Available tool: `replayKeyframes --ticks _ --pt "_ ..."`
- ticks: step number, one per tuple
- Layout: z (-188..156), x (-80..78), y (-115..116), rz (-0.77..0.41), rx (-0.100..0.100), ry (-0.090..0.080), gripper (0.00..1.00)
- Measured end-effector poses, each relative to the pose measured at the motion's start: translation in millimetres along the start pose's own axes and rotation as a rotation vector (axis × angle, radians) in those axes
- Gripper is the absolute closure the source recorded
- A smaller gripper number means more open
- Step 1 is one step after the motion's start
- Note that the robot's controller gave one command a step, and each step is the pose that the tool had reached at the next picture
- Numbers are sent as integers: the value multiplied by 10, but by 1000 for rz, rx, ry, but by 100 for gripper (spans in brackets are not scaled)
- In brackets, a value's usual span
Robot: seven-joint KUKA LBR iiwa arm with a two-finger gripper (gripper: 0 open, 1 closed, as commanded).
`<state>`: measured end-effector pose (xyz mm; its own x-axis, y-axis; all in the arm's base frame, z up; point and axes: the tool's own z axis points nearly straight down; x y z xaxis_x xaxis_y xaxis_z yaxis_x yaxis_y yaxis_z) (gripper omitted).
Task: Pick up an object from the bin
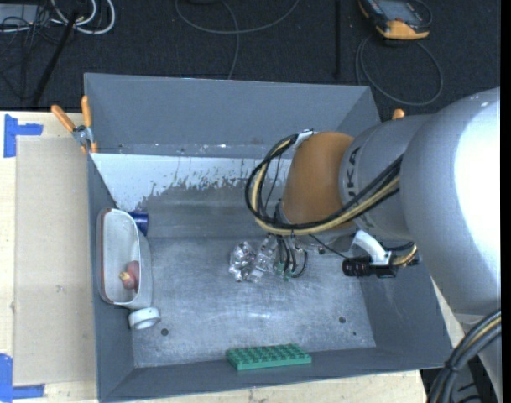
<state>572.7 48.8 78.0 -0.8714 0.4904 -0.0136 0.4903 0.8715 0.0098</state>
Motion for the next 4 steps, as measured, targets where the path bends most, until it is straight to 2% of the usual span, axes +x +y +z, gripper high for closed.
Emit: replayKeyframes --ticks 1,4 --pt "-90 -10 2 -3 9 12 100" --pt "-409 -31 16 -17 9 12 100"
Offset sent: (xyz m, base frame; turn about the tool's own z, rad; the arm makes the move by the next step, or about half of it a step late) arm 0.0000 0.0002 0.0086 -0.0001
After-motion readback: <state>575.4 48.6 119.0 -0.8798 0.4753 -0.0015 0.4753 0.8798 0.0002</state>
